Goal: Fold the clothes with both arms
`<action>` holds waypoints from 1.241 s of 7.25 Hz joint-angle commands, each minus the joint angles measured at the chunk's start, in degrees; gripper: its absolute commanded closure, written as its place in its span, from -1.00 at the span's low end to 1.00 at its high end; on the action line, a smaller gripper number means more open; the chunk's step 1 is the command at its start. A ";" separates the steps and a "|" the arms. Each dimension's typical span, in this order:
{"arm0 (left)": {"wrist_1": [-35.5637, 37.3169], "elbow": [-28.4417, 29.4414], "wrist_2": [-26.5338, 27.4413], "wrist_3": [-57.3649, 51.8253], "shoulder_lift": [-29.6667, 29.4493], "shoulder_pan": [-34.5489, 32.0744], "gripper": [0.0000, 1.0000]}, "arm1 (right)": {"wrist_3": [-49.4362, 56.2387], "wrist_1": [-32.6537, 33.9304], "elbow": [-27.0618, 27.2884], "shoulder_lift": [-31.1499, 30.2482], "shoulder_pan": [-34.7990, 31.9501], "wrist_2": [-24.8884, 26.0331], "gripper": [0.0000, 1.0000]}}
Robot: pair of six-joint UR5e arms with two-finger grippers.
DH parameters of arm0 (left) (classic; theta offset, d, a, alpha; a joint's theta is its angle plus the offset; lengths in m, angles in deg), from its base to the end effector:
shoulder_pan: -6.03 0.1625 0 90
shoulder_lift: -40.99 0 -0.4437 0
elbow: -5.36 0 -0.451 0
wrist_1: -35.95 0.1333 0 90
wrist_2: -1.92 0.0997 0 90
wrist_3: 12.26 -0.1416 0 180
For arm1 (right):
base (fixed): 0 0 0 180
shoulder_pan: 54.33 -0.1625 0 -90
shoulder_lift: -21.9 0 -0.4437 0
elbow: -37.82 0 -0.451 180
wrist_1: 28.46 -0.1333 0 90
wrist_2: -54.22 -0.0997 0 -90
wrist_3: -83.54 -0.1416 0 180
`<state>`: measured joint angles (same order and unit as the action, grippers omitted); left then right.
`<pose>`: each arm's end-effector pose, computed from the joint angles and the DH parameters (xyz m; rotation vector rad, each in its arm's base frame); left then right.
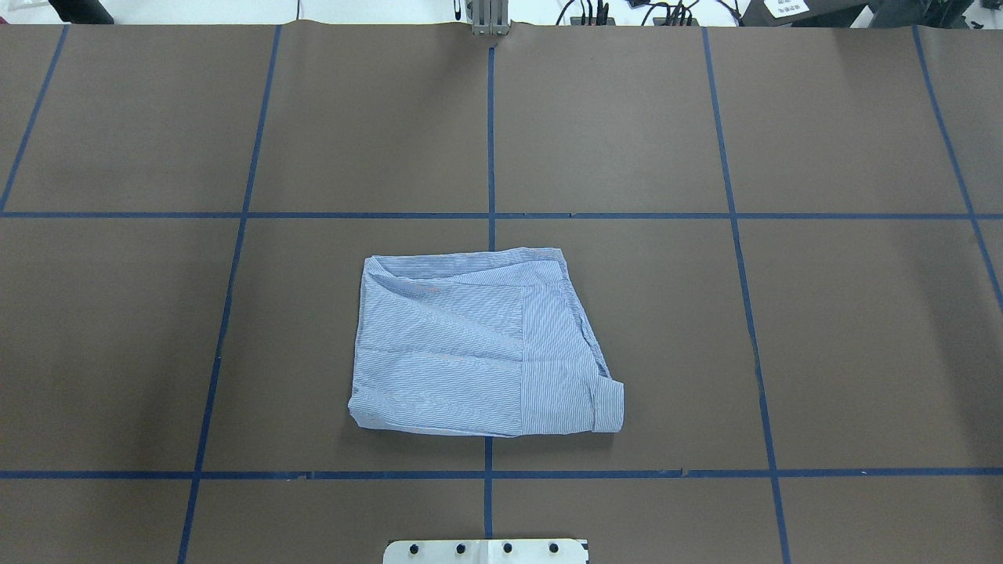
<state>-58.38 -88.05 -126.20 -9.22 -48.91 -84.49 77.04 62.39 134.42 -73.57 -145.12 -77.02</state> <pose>-0.0510 -0.5627 0.6773 0.1137 0.6669 -0.0154 0.0470 -0.5082 0.7013 -0.0312 -0.7196 0.1199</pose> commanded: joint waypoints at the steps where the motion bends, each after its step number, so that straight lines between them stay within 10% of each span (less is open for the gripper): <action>1: -0.07 -0.02 -0.02 -0.05 -0.01 0.00 -1.00 | -0.09 0.03 -0.01 0.02 0.00 -0.07 -1.00; 9: 0.20 -0.02 -0.28 -0.05 -0.01 0.00 -1.00 | 0.00 0.03 -0.36 0.02 0.00 -1.12 -1.00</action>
<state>-58.31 -88.10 -126.47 -9.27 -48.92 -84.49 77.04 62.42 134.16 -73.55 -145.12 -78.14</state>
